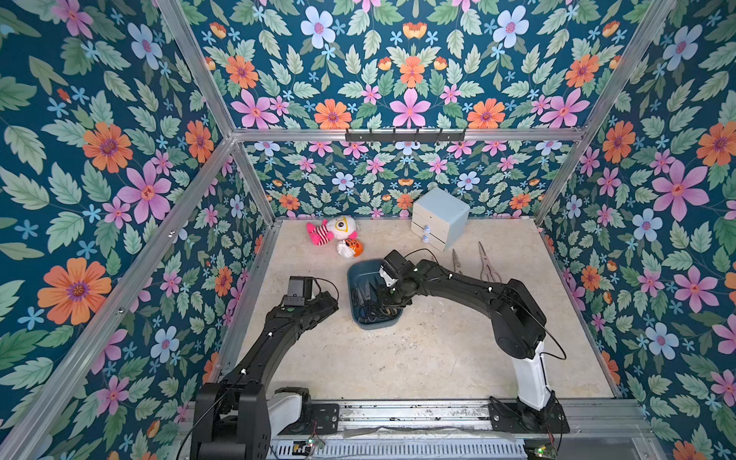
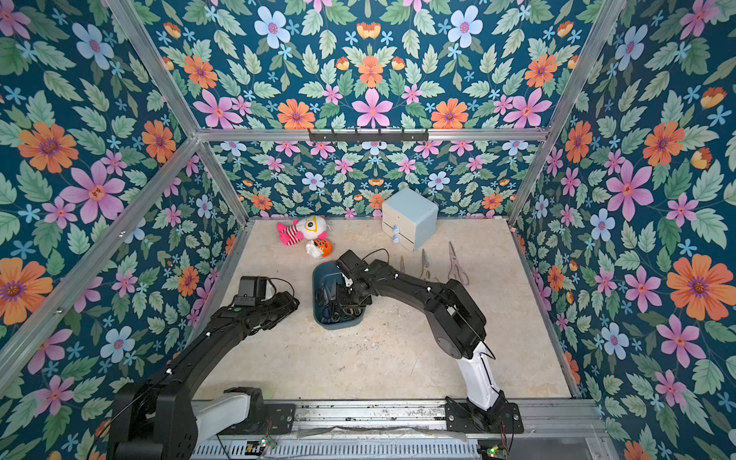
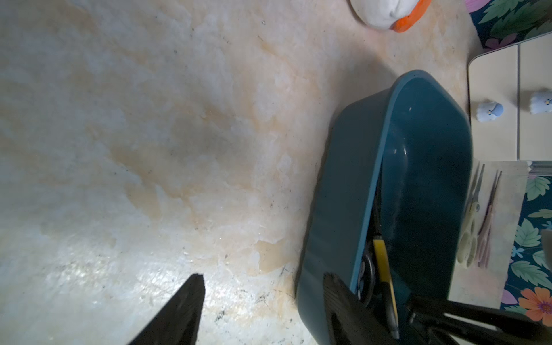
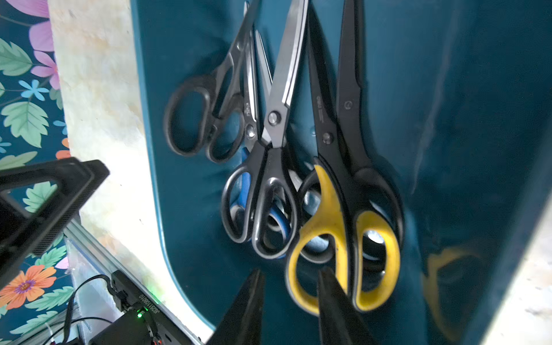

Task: Take the scissors out of the storage box
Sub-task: Pick up the scissors from the storage box.

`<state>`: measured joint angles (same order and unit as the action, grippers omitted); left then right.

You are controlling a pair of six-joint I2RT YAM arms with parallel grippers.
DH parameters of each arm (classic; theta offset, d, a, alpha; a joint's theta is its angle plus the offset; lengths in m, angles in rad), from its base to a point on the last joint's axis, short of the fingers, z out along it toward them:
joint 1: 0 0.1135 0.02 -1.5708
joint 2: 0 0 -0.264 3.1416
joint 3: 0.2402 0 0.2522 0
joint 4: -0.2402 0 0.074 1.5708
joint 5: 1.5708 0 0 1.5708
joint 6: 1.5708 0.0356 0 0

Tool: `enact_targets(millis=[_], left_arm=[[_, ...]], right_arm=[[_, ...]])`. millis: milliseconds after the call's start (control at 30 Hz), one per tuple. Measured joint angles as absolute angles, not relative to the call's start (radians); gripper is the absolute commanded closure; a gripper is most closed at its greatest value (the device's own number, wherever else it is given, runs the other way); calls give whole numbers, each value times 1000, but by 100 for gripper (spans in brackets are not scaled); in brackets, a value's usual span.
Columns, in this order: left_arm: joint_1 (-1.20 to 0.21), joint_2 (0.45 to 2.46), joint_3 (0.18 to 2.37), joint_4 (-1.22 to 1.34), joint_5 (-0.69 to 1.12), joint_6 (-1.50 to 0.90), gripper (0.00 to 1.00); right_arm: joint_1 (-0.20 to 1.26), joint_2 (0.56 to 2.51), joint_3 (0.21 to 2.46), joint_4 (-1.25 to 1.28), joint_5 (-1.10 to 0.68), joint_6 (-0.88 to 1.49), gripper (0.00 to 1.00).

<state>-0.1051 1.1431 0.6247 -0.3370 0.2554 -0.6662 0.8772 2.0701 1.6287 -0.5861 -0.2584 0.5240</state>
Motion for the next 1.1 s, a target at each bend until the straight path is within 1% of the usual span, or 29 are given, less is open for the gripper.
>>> enact_targets(millis=[300, 500, 933, 1000, 1100], left_arm=[[-104, 1107, 624, -367, 228, -666, 32], [-100, 1092, 623, -376, 208, -666, 32], [-98, 1082, 615, -383, 199, -666, 32], [-98, 1082, 614, -383, 199, -666, 32], [-97, 1081, 614, -383, 199, -662, 32]], right_arm=[[877, 2146, 1694, -610, -273, 494, 66], [877, 2160, 1706, -612, -283, 477, 69], [882, 2150, 1678, -619, -290, 487, 68], [883, 2150, 1678, -614, -290, 501, 70], [883, 2150, 1684, -612, -290, 505, 79]])
